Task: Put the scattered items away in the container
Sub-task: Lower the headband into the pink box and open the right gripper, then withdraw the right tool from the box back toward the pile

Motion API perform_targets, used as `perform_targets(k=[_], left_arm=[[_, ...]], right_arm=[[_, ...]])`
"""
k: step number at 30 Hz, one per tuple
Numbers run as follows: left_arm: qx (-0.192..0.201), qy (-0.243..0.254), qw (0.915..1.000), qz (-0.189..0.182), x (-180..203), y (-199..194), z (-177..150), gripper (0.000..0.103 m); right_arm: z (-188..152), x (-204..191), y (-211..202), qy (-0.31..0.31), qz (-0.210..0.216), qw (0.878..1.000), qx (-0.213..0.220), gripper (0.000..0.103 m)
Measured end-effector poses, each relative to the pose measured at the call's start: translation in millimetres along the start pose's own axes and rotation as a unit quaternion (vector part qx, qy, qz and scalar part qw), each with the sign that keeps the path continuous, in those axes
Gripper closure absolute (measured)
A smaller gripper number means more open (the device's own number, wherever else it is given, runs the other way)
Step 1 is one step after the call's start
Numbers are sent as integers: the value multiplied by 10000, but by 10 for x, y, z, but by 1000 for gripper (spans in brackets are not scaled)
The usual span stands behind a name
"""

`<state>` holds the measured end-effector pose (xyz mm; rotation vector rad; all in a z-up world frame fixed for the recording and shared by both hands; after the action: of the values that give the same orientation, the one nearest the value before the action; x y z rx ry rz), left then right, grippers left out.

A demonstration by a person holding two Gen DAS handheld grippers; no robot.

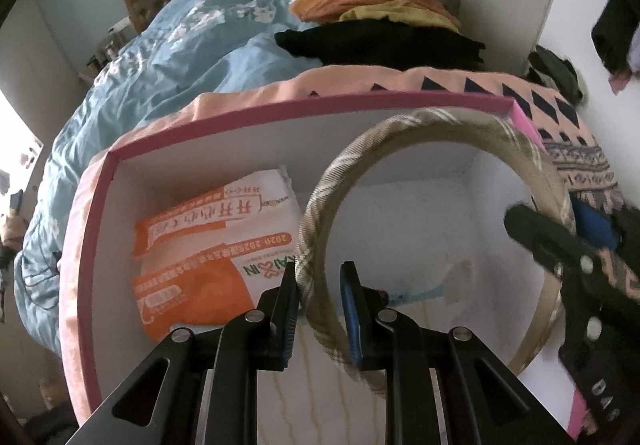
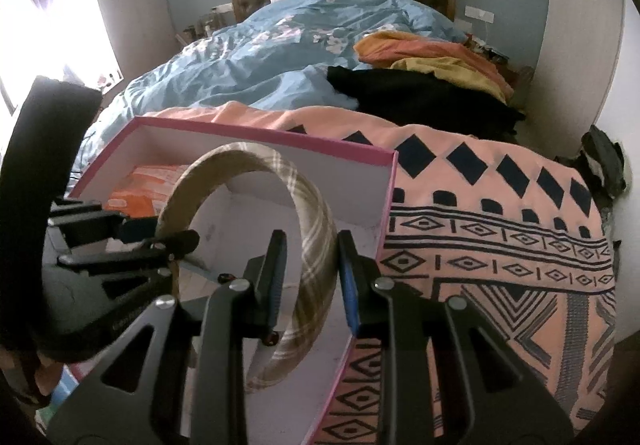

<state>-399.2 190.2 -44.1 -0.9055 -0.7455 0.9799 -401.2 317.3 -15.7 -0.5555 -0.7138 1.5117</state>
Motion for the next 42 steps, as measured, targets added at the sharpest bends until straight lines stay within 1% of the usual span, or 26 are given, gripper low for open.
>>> perform_targets(k=[2,4,7,12,18,19,20,22,23,25,27,28,29,31,33,35,39,40,41,42], left_arm=[[-5,42,10000,35,11,9,15,83],[-5,56,10000,40,20,23,10,82],[31,70,10000,33,12,17,7,82],[138,43,9998,-96,-7,-44,-9,81],[289,83,9992,-262,-35,-184,-145,81],[339,89,9988,-329,-40,-222,-179,80],[383,99,9983,-426,-40,-260,-214,78],[466,140,9976,-483,-35,-328,-276,68],[516,155,9973,-507,-34,-363,-309,65],[631,140,9962,-584,-38,-466,-397,52],[749,152,9951,-620,-44,-558,-470,47],[828,166,9943,-649,-50,-634,-533,40],[872,153,9936,-697,-60,-684,-575,36],[1001,98,9918,-789,-99,-806,-685,27],[1082,93,9908,-808,-122,-904,-785,25],[1211,111,9893,-807,-149,-1027,-918,21],[1468,166,9867,-679,-204,-1240,-1182,20],[1534,167,9860,-638,-230,-1294,-1259,20],[1569,183,9855,-623,-249,-1331,-1318,20],[1613,186,9850,-582,-279,-1372,-1398,20]], right_arm=[[-12,4,-8,-18,-33,10000,11,73],[-21,15,-30,-4,-39,10000,30,68],[-42,32,-65,13,-4,10000,82,68],[-121,11,-125,7,107,9999,110,68],[-221,-18,-275,7,321,9992,234,68],[-234,-18,-306,27,388,9989,257,68],[-245,-15,-328,57,426,9987,272,68],[-278,-22,-393,97,556,9979,309,68],[-296,-22,-428,116,600,9975,341,67],[-334,-22,-497,173,678,9968,398,65],[-382,-51,-564,225,852,9954,384,58],[-412,-55,-595,270,922,9946,379,49],[-441,-65,-632,288,972,9941,390,47],[-503,-99,-717,260,1135,9924,388,47],[-559,-112,-800,246,1258,9909,415,46],[-621,-127,-916,255,1392,9887,499,41],[-771,-170,-1133,223,1627,9845,616,36],[-820,-189,-1185,209,1692,9834,624,33],[-870,-207,-1227,197,1776,9819,622,27],[-920,-236,-1269,175,1877,9802,614,24]])
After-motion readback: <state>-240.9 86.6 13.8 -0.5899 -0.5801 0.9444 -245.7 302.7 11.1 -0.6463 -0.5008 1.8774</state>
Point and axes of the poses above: each gripper's, at about its wrist camera, not at the fingertips, and y roughly the way its jaws point, x to its right, z to its top, the point moved 4 cm from there along y, roughly the way its jaws point, and after that the axes turned 12 degrees about -z, right-handed, at the moved point
